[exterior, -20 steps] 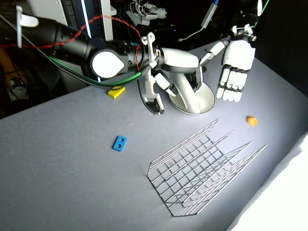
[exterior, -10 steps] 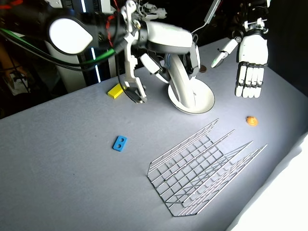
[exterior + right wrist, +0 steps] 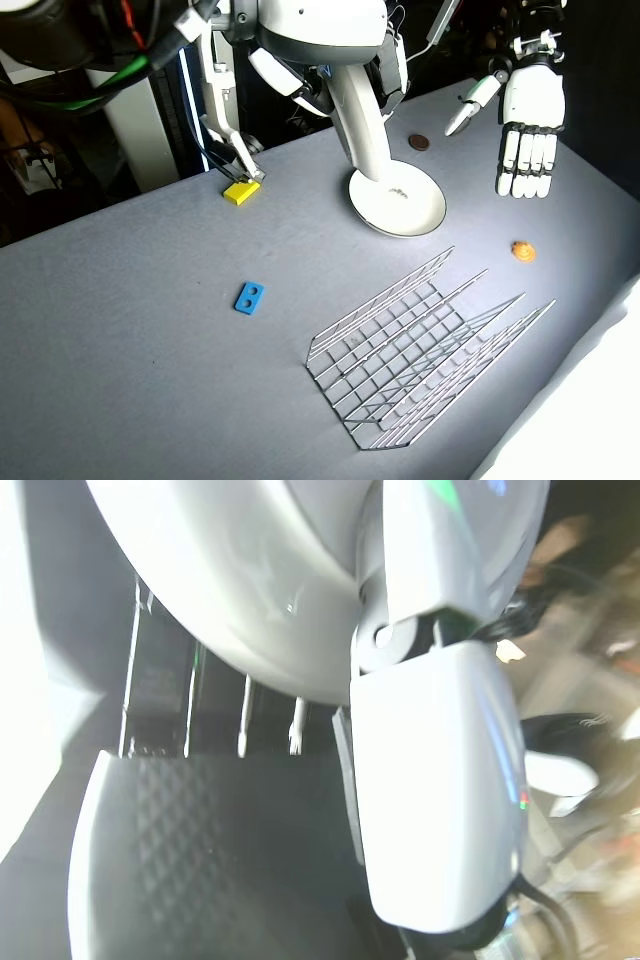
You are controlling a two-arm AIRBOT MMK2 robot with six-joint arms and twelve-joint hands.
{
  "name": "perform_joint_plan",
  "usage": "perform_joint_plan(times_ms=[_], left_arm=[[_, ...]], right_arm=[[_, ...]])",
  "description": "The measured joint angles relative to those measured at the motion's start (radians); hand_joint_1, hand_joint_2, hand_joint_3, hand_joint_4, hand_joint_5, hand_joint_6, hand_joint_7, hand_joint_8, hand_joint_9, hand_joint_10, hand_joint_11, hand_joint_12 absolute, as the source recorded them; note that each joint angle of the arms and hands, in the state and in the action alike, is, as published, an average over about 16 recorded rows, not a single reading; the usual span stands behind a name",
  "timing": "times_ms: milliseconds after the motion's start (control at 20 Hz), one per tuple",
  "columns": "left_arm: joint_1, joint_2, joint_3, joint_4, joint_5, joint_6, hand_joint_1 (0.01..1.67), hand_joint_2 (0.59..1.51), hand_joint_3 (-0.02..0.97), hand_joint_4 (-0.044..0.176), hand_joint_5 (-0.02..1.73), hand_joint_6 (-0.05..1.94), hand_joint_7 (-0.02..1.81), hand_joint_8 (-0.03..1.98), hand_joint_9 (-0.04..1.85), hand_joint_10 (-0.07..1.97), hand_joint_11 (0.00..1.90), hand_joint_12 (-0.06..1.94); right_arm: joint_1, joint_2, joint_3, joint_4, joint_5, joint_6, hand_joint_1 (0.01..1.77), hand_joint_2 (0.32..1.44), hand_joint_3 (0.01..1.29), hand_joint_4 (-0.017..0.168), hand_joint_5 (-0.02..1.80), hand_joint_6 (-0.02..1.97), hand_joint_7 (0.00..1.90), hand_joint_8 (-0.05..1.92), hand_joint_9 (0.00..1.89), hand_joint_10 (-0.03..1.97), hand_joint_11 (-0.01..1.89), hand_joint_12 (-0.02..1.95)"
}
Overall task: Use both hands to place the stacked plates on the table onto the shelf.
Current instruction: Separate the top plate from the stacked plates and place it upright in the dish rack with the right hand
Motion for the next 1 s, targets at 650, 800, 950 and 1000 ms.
perform_joint_plan(times_ms=[650,800,950,1000], left_arm=[[0.033,-0.005,0.061,0.158,-0.33,-0.002,0.02,1.088,0.015,0.005,0.02,0.02,0.02,-0.01,0.02,0.0,0.01,0.0],[0.042,-0.017,0.09,0.21,-0.421,-0.002,0.02,1.088,0.015,0.006,0.02,0.02,0.02,-0.01,0.02,0.0,0.01,0.0],[0.046,-0.03,0.119,0.256,-0.492,-0.003,0.02,1.088,0.015,0.005,0.02,0.02,0.02,-0.01,0.02,0.0,0.01,0.0],[0.046,-0.035,0.129,0.271,-0.514,-0.003,0.02,1.089,0.015,0.005,0.02,0.02,0.02,-0.01,0.02,0.0,0.01,0.0]], right_arm=[[0.096,0.006,0.184,-0.112,-0.12,0.396,1.38,0.94,0.01,-0.001,0.98,0.91,1.13,0.77,1.13,0.8,1.02,0.99],[0.095,-0.013,0.223,-0.173,-0.113,0.475,1.38,0.94,0.01,-0.001,0.98,0.91,1.13,0.76,1.14,0.79,1.02,0.98],[0.091,-0.035,0.257,-0.236,-0.107,0.549,1.38,0.94,0.01,-0.001,0.98,0.91,1.13,0.76,1.14,0.79,1.02,0.99],[0.089,-0.044,0.267,-0.256,-0.106,0.574,1.39,0.94,0.01,-0.001,0.98,0.91,1.13,0.76,1.14,0.8,1.02,1.0]])
